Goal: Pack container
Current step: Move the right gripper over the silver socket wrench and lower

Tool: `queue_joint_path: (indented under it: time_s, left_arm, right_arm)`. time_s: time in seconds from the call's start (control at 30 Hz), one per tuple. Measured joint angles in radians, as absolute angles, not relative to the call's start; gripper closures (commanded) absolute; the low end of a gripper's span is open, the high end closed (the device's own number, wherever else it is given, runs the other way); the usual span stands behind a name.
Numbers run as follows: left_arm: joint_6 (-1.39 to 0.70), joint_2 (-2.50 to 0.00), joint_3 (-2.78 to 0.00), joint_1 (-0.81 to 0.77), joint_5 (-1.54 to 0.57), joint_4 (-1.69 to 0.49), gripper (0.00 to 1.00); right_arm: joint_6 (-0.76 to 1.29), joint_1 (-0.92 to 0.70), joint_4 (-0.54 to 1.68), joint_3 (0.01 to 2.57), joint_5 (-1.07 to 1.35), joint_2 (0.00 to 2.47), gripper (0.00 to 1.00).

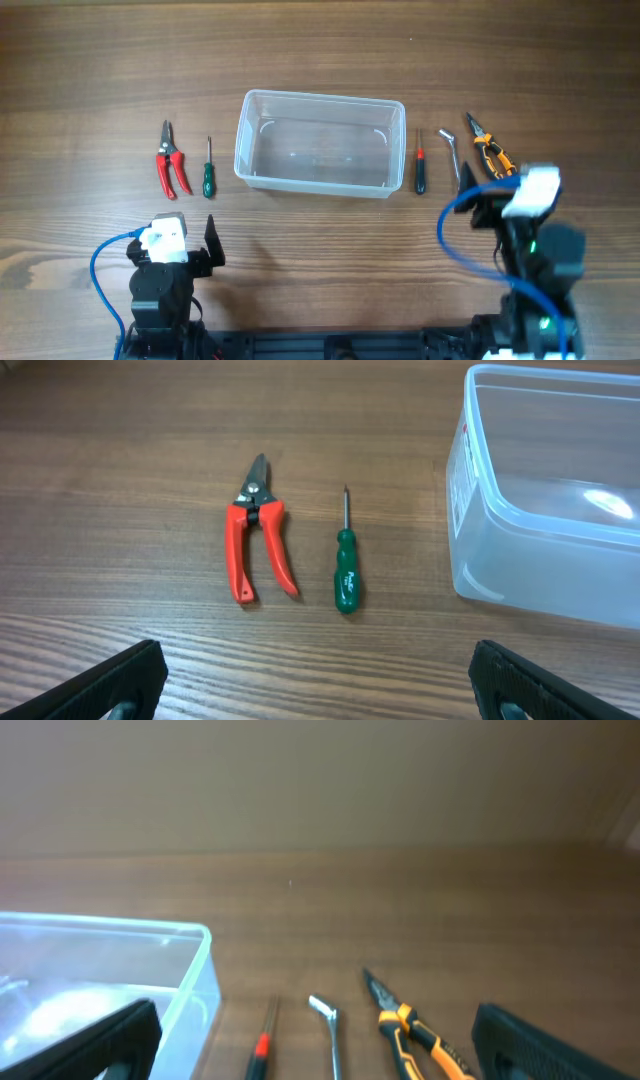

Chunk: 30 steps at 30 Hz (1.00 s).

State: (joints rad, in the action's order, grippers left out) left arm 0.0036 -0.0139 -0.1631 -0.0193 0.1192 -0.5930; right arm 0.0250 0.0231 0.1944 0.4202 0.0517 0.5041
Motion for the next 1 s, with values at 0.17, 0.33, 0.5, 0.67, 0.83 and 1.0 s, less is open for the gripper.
queue_joint_path:
  time_s: [0.17,0.33,0.5,0.67,0.83,1.0]
  left_arm:
    - [0.004,-0.014,-0.161,-0.019,0.120,-0.591,0.00]
    - [0.004,-0.014,-0.160,-0.019,0.119,-0.593,0.00]
    - [0.004,-0.014,-0.160,-0.019,0.119,-0.592,0.00]
    - [0.004,-0.014,-0.160,-0.019,0.119,-0.592,0.00]
    - [0.004,-0.014,-0.160,-0.019,0.119,-0.592,0.00]
    - [0.004,-0.014,-0.160,-0.019,0.119,-0.592,0.00]
  right_arm:
    - [0.025,0.023,0.575,0.854,0.097,0.965,0.00]
    - [0.025,0.023,0.835,1.217,0.131,1.289,0.00]
    - [0.025,0.023,0.848,1.348,0.141,1.436,0.00]
    - [0.020,0.023,0.822,1.349,0.142,1.463,0.05]
    - [0.004,0.023,0.793,1.351,0.127,1.463,0.20]
    - [0.001,0.023,0.862,1.355,0.106,1.487,0.16]
